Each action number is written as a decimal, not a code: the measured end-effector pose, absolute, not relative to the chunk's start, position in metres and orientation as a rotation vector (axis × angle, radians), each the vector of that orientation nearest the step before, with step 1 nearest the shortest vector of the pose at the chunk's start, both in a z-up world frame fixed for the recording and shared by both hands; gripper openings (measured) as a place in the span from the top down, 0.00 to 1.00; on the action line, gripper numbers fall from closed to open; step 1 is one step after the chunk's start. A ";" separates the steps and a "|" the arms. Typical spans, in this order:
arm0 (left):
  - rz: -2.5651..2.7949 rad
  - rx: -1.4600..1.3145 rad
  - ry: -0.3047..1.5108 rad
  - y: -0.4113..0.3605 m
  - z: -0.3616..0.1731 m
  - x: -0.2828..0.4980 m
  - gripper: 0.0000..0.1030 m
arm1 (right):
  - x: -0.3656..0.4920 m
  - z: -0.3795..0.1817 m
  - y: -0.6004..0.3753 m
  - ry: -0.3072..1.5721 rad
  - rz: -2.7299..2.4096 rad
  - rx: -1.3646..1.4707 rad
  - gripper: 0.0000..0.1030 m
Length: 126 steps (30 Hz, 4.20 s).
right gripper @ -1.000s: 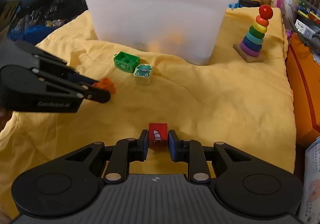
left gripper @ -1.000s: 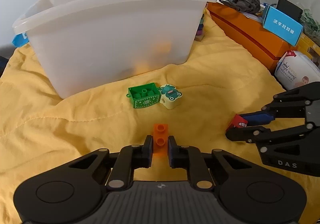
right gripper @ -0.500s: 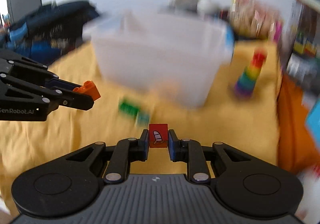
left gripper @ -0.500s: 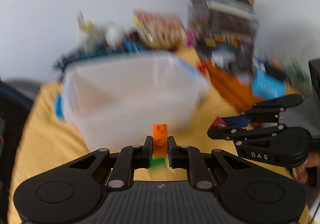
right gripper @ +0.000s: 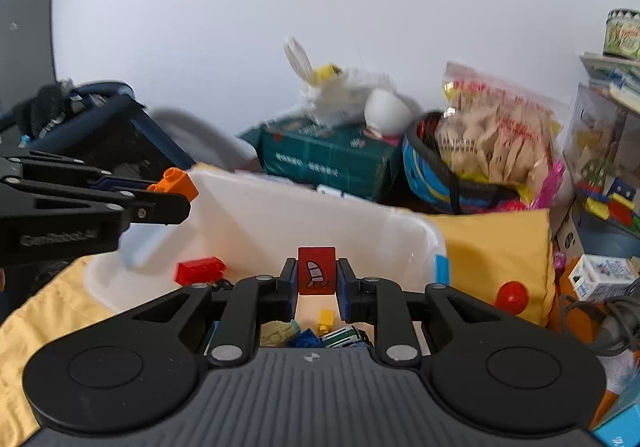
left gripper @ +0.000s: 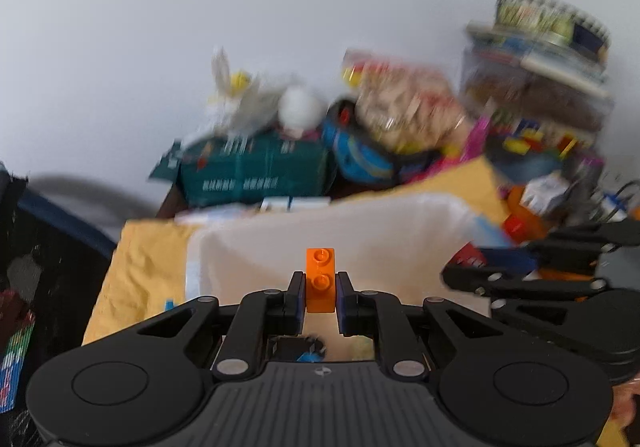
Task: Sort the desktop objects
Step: 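Carry orange brick and red cube over the bin and open both grippers, then grasp green basket brick with left gripper while right grasps frog block, then carry green brick and frog block over the bin and open both grippers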
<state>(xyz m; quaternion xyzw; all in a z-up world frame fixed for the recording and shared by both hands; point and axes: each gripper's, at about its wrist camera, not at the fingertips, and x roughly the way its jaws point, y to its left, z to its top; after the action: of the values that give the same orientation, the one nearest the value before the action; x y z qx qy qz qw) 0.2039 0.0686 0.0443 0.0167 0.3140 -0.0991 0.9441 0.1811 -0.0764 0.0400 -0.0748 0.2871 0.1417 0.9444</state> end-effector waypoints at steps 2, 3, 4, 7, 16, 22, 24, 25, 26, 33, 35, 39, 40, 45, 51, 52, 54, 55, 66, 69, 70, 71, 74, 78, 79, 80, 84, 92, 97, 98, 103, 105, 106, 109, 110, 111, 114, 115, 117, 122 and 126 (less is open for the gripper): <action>-0.187 0.049 0.681 0.070 0.030 0.205 0.78 | 0.187 0.028 -0.071 0.611 0.274 -0.169 0.78; -0.192 0.048 0.678 0.071 0.028 0.200 0.71 | 0.191 0.023 -0.069 0.634 0.274 -0.172 0.77; -0.205 0.050 0.664 0.072 0.028 0.194 0.65 | 0.192 0.018 -0.068 0.647 0.272 -0.172 0.72; -0.196 0.065 0.630 0.072 0.032 0.183 0.56 | 0.185 0.015 -0.070 0.637 0.275 -0.166 0.70; -0.272 0.050 0.569 0.074 0.037 0.100 0.34 | 0.130 0.030 -0.091 0.527 0.327 -0.119 0.50; -0.323 0.066 0.725 0.058 -0.010 0.067 0.34 | 0.096 -0.008 -0.101 0.635 0.332 -0.113 0.45; -0.345 0.084 0.758 0.051 -0.025 0.061 0.34 | 0.093 -0.029 -0.103 0.714 0.330 -0.107 0.45; -0.349 0.096 0.770 0.047 -0.030 0.059 0.34 | 0.093 -0.036 -0.104 0.736 0.329 -0.105 0.45; -0.351 0.108 0.785 0.044 -0.035 0.058 0.34 | 0.091 -0.042 -0.104 0.751 0.336 -0.111 0.45; -0.347 0.090 0.835 0.042 -0.053 0.054 0.34 | 0.081 -0.071 -0.098 0.828 0.374 -0.161 0.46; -0.336 0.085 0.845 0.041 -0.055 0.053 0.34 | 0.080 -0.073 -0.094 0.830 0.383 -0.170 0.46; -0.320 0.056 0.857 0.046 -0.059 0.057 0.34 | 0.085 -0.068 -0.084 0.797 0.406 -0.200 0.49; -0.312 0.055 0.852 0.047 -0.059 0.058 0.34 | 0.089 -0.069 -0.080 0.793 0.402 -0.215 0.50; -0.308 0.056 0.846 0.050 -0.059 0.066 0.34 | 0.118 -0.084 -0.069 0.853 0.424 -0.191 0.66; -0.378 0.134 0.789 0.043 -0.054 0.091 0.34 | 0.118 -0.085 -0.080 0.878 0.388 -0.184 0.74; -0.403 0.167 0.778 0.040 -0.054 0.096 0.34 | 0.115 -0.084 -0.085 0.881 0.383 -0.184 0.74; -0.451 0.276 0.771 0.029 -0.055 0.109 0.35 | 0.109 -0.084 -0.100 0.906 0.366 -0.160 0.74; -0.463 0.329 0.768 0.025 -0.057 0.114 0.35 | 0.106 -0.085 -0.107 0.917 0.358 -0.145 0.74; -0.496 0.366 0.864 0.015 -0.067 0.108 0.58 | 0.076 -0.089 -0.120 0.908 0.332 -0.158 0.74; -0.446 0.277 0.886 0.030 -0.066 0.077 0.57 | 0.074 -0.085 -0.117 0.905 0.338 -0.153 0.74; -0.431 0.248 0.900 0.033 -0.069 0.067 0.57 | 0.072 -0.084 -0.116 0.903 0.345 -0.154 0.74; -0.416 0.229 0.910 0.037 -0.071 0.057 0.57 | 0.071 -0.084 -0.115 0.906 0.355 -0.155 0.74; -0.387 0.189 0.925 0.045 -0.077 0.034 0.57 | 0.062 -0.082 -0.109 0.906 0.386 -0.170 0.74; -0.361 0.188 0.918 0.046 -0.082 0.021 0.57 | 0.045 -0.080 -0.103 0.908 0.425 -0.191 0.74; -0.357 0.183 0.920 0.047 -0.083 0.020 0.57 | 0.043 -0.082 -0.102 0.907 0.430 -0.202 0.74; -0.353 0.175 0.916 0.048 -0.084 0.019 0.57 | 0.041 -0.083 -0.100 0.911 0.433 -0.210 0.74; -0.361 0.143 0.890 0.050 -0.081 0.017 0.75 | 0.040 -0.086 -0.096 0.903 0.433 -0.220 0.72; -0.372 0.140 0.872 0.050 -0.074 0.019 0.75 | 0.037 -0.080 -0.098 0.885 0.422 -0.224 0.74; -0.394 0.157 0.846 0.046 -0.068 0.017 0.76 | 0.037 -0.079 -0.103 0.888 0.395 -0.205 0.74; -0.396 0.160 0.835 0.045 -0.064 0.017 0.76 | 0.036 -0.078 -0.104 0.884 0.392 -0.202 0.74; -0.401 0.166 0.767 0.044 -0.042 0.020 0.77 | 0.034 -0.074 -0.103 0.875 0.394 -0.200 0.74; -0.396 0.167 0.739 0.045 -0.030 0.022 0.77 | 0.035 -0.068 -0.102 0.860 0.396 -0.198 0.74; -0.397 0.159 0.725 0.046 -0.024 0.023 0.77 | 0.036 -0.065 -0.101 0.849 0.396 -0.200 0.74; -0.379 0.152 0.651 0.050 0.005 0.029 0.77 | 0.040 -0.050 -0.101 0.810 0.396 -0.199 0.74; -0.374 0.139 0.617 0.053 0.017 0.032 0.77 | 0.042 -0.043 -0.100 0.793 0.394 -0.201 0.74; -0.366 0.135 0.589 0.055 0.028 0.036 0.77 | 0.044 -0.033 -0.100 0.765 0.387 -0.206 0.74; -0.342 0.146 0.489 0.059 0.065 0.053 0.77 | 0.055 0.001 -0.101 0.659 0.377 -0.204 0.74; -0.332 0.161 0.458 0.059 0.074 0.061 0.77 | 0.061 0.014 -0.101 0.623 0.374 -0.199 0.74; -0.309 0.190 0.419 0.057 0.088 0.077 0.77 | 0.075 0.037 -0.100 0.555 0.365 -0.194 0.73; -0.250 0.241 0.361 0.048 0.094 0.122 0.77 | 0.124 0.071 -0.094 0.460 0.312 -0.184 0.73; -0.216 0.179 0.485 0.052 0.060 0.172 0.77 | 0.167 0.065 -0.086 0.516 0.300 -0.135 0.73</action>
<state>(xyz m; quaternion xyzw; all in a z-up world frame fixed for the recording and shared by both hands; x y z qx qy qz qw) 0.1720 0.0516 0.0598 0.0885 0.2394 -0.1068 0.9610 0.1670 -0.0856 0.0651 -0.0664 0.2540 0.1476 0.9536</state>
